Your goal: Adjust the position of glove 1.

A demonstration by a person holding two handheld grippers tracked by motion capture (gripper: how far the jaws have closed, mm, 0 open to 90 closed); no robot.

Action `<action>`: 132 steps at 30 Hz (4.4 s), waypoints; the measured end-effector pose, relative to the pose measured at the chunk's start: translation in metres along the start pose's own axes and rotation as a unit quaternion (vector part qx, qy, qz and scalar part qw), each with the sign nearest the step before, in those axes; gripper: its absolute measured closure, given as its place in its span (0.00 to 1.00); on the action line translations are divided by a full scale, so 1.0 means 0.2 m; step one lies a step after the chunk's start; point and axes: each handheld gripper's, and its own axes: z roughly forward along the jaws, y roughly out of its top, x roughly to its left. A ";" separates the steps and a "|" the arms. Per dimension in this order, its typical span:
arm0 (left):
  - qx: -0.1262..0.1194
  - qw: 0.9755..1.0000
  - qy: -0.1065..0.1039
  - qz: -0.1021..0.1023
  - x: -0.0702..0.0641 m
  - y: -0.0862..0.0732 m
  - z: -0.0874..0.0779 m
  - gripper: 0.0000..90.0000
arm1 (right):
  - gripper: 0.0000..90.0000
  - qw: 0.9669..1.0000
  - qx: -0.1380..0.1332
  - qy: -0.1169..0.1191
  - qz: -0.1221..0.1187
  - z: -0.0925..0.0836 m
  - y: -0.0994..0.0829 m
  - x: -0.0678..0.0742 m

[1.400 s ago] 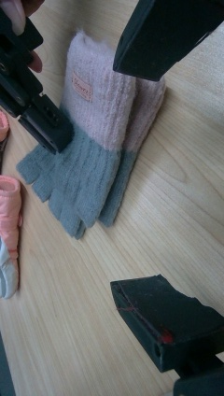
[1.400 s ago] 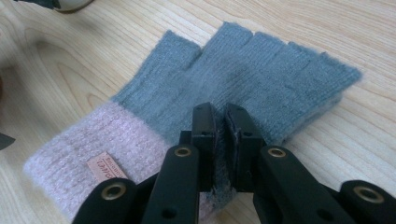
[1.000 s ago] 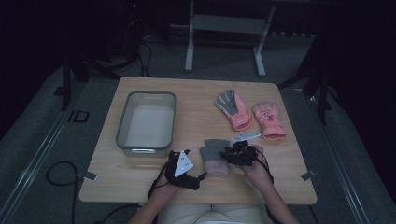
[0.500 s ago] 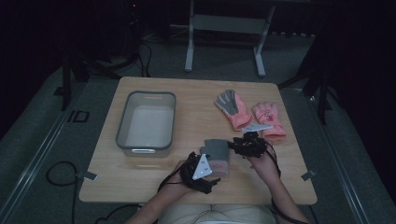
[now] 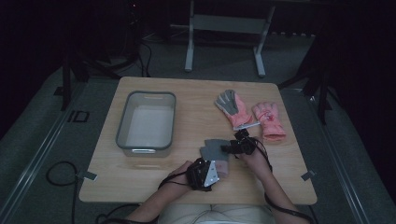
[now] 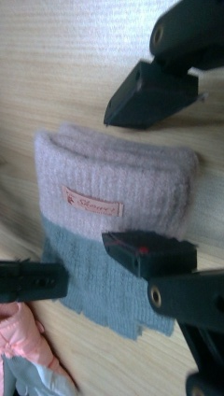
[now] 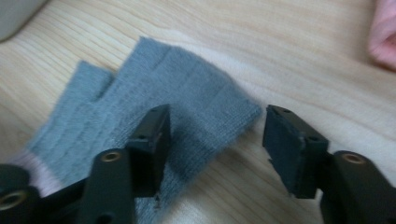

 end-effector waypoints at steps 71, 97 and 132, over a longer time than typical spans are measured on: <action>0.008 1.000 0.003 0.004 0.55 0.10 -0.49 0.79 | 0.84 0.988 -0.128 0.080 -0.040 -0.21 0.52 0.35; 0.050 0.998 0.031 0.023 0.81 -0.16 -0.79 0.78 | 0.84 0.983 -0.140 0.098 -0.068 -0.01 0.85 0.66; 0.176 0.981 -0.069 -0.039 1.03 -0.57 -0.51 0.78 | 0.67 0.994 -0.046 0.074 -0.059 0.54 0.98 0.75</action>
